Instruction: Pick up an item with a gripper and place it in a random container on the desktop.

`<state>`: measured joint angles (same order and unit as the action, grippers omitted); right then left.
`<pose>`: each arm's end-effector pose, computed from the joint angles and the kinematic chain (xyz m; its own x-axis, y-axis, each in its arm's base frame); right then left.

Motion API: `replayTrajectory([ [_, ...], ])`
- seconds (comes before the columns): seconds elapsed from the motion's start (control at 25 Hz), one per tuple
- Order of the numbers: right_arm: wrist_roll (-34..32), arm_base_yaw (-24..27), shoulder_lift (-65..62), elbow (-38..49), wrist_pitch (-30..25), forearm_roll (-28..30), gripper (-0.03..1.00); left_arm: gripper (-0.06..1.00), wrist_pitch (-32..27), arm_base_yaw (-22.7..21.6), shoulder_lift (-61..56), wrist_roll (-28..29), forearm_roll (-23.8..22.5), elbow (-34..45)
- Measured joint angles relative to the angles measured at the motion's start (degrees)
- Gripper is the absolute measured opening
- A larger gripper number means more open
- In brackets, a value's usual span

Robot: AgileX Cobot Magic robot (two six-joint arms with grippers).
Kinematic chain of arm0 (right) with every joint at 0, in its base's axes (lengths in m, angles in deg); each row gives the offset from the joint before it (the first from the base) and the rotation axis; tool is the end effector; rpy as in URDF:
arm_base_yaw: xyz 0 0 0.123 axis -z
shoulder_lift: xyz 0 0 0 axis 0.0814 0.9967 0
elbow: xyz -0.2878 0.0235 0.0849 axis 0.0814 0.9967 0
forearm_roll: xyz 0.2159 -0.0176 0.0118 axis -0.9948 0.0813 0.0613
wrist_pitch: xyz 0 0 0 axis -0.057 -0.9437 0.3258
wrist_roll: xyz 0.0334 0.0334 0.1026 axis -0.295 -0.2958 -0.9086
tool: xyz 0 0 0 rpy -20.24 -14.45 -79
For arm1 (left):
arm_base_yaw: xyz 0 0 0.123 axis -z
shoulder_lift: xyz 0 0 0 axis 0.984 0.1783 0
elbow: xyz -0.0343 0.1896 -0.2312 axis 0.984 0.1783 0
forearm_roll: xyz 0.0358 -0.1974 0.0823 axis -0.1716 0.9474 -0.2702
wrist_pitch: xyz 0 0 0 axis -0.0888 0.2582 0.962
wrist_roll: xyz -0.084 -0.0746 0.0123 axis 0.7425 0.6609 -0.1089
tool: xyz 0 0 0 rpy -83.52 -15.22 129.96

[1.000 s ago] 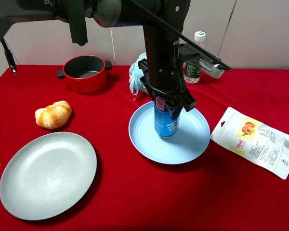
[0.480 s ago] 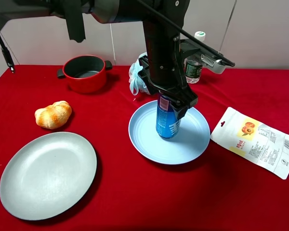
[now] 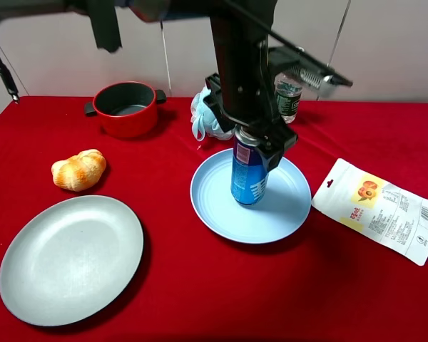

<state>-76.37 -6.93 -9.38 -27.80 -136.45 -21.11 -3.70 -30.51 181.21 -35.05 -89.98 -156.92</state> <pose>-0.0312 0.0023 0.2520 -0.4260 0.0182 -0.9045 -0.0522 0.9976 0.0447 0.2984 -0.3395 0.2361 -0.5301 0.7813 -0.3295 0.8114 0.5802 0.0703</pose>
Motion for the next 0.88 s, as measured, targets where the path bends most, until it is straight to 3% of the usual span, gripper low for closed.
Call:
replayTrajectory([
  [0.24, 0.0, 0.0, 0.0, 0.0, 0.0, 0.0, 0.69, 0.98, -5.9, 0.0, -1.5, 2.0, 0.0, -4.3],
  [0.64, 0.0, 0.0, 0.0, 0.0, 0.0, 0.0, 0.69, 0.99, -6.0, 0.0, -8.0, 2.7, 0.0, -7.2],
  [0.88, 0.0, 0.0, 0.0, 0.0, 0.0, 0.0, 0.69, 0.99, -6.0, 0.0, -15.6, 5.2, -0.4, -3.5],
])
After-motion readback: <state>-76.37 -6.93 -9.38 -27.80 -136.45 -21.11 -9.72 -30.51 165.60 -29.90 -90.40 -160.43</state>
